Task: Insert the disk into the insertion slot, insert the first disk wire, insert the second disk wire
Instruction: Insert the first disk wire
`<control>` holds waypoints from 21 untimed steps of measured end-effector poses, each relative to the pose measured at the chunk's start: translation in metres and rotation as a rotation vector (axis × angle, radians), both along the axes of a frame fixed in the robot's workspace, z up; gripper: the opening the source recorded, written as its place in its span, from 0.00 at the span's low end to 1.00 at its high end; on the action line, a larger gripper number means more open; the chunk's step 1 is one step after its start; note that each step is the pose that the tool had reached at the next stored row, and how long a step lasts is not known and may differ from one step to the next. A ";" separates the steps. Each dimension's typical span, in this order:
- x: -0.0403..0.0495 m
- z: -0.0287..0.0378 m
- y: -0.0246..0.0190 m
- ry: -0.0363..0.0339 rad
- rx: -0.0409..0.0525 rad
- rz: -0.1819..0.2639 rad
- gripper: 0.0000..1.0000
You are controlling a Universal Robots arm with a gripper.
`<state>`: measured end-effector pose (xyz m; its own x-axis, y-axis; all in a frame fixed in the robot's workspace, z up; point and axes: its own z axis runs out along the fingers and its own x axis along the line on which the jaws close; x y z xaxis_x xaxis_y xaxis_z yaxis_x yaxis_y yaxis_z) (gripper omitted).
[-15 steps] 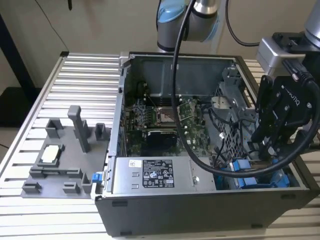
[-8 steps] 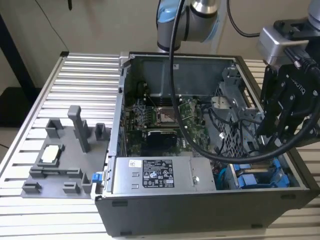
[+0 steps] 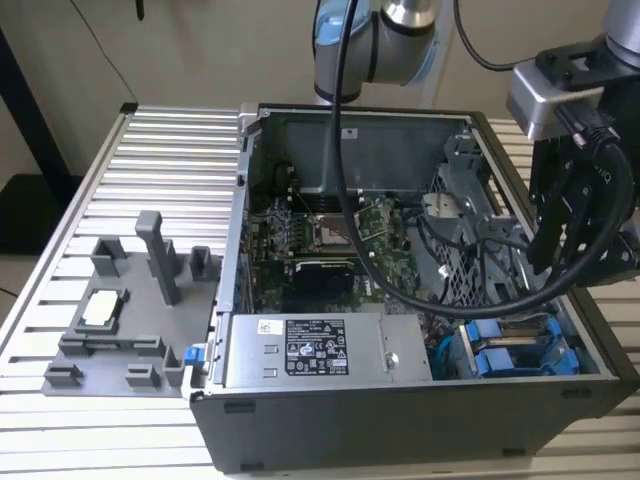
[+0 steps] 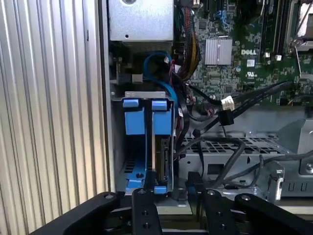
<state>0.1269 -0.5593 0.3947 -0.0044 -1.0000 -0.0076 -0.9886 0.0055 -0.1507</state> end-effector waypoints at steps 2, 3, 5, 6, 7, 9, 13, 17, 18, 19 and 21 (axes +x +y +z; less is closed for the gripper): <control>-0.0007 -0.0004 0.0019 -0.0234 0.0010 0.001 0.40; -0.0010 -0.0006 0.0027 -0.0338 0.0014 0.002 0.40; -0.0016 -0.0027 0.0038 -0.0438 0.0020 0.012 0.40; -0.0018 -0.0040 0.0043 -0.0465 0.0024 0.019 0.40; -0.0022 -0.0052 0.0047 -0.0486 0.0031 0.026 0.40; -0.0029 -0.0065 0.0049 -0.0507 0.0055 0.044 0.40; -0.0030 -0.0066 0.0049 -0.0507 0.0097 0.095 0.40; -0.0030 -0.0044 0.0049 -0.0507 0.0117 0.113 0.40; -0.0031 -0.0045 0.0050 -0.0508 0.0118 0.114 0.40; -0.0035 -0.0052 0.0055 -0.0534 0.0117 0.114 0.40; -0.0043 -0.0076 0.0063 -0.0602 0.0111 0.115 0.40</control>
<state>0.1226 -0.5530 0.3871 0.1107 -0.9937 -0.0155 -0.9720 -0.1050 -0.2103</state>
